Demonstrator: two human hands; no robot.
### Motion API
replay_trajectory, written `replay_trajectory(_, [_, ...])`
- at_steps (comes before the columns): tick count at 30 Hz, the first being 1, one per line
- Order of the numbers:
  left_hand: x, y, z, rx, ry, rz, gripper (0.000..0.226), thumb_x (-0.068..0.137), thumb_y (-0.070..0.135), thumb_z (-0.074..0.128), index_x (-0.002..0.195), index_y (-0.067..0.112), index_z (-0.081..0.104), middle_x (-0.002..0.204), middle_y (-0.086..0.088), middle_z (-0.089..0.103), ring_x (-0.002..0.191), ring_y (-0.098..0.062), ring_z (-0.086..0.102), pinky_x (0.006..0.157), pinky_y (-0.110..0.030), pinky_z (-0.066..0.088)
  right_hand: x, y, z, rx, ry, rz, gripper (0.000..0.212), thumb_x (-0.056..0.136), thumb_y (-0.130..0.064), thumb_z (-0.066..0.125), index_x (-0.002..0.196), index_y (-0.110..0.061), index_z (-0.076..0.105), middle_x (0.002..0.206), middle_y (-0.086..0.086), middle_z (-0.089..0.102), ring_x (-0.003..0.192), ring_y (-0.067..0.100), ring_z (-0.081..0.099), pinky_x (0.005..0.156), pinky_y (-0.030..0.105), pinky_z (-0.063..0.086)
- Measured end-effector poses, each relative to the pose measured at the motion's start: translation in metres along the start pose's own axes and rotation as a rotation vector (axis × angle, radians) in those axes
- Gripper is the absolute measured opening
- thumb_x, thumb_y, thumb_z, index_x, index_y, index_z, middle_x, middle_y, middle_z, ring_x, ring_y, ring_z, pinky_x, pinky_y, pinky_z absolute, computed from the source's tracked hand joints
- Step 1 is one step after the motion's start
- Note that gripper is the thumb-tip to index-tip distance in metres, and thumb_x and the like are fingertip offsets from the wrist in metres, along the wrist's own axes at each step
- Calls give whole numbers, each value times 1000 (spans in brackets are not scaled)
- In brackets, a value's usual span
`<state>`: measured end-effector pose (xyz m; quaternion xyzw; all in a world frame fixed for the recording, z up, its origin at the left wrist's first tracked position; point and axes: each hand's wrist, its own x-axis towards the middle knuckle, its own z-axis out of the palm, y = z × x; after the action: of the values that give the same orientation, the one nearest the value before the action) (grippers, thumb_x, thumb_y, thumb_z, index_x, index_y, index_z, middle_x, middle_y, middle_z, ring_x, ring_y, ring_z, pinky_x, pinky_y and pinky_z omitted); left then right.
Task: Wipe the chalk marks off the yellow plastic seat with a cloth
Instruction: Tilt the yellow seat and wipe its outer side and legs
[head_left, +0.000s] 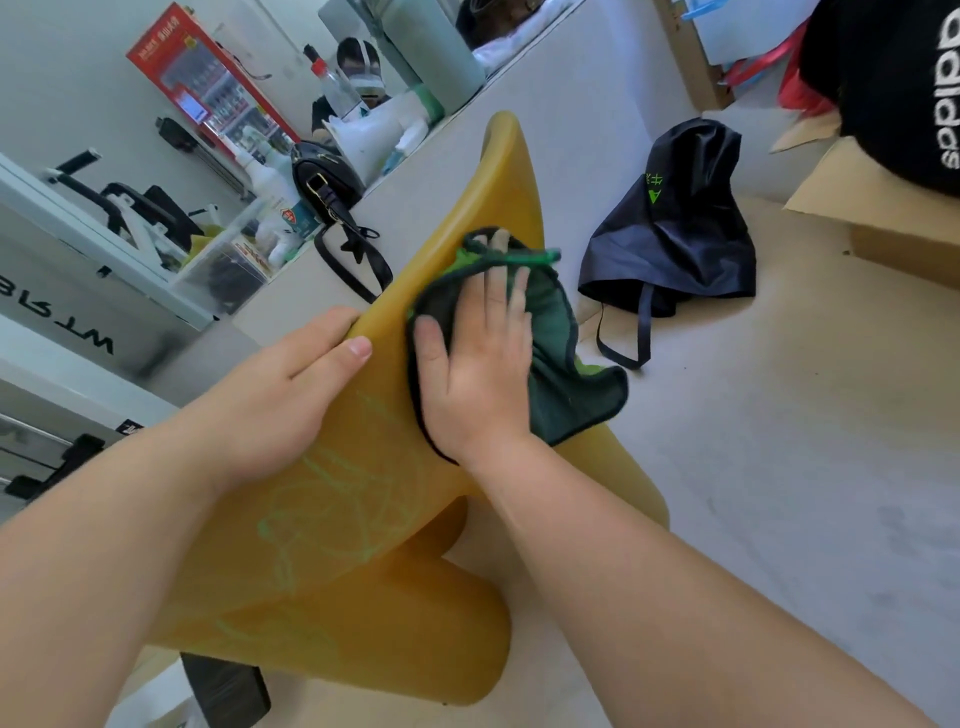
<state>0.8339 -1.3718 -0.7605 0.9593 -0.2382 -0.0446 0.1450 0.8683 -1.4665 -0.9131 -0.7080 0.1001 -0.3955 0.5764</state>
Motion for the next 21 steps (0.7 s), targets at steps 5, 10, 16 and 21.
replay_trajectory(5, [0, -2, 1, 77, 16, 31, 20, 103, 39, 35, 95, 52, 48, 102, 26, 57, 81, 29, 49, 64, 2, 36, -52, 104, 0, -154, -15, 320, 75, 99, -58, 13, 160, -18, 28, 170, 6, 24, 155, 33, 21, 122, 58, 24])
replay_trajectory(10, [-2, -13, 4, 224, 123, 119, 25, 103, 44, 34, 111, 36, 55, 90, 8, 62, 77, -6, 58, 72, -36, 49, -83, 122, 5, -93, -59, 752, 70, 104, -54, 8, 155, -12, 33, 167, 15, 26, 156, 38, 13, 125, 59, 10])
replay_trajectory(16, [-29, -38, 3, 323, 258, 207, 41, 100, 52, 26, 132, 37, 47, 106, 14, 60, 93, -11, 55, 78, -39, 46, -47, -10, 25, 9, 39, 179, 63, 102, -50, 21, 147, -13, 43, 167, 11, 26, 158, 36, 1, 125, 57, -9])
replay_trajectory(21, [-63, -64, -11, 429, 220, 98, 49, 94, 62, 21, 132, 41, 46, 100, 15, 62, 85, -10, 58, 70, -37, 46, -44, 31, 18, -49, 81, 92, 71, 102, -56, 20, 162, -18, 28, 174, -1, 5, 160, 23, -3, 127, 46, -5])
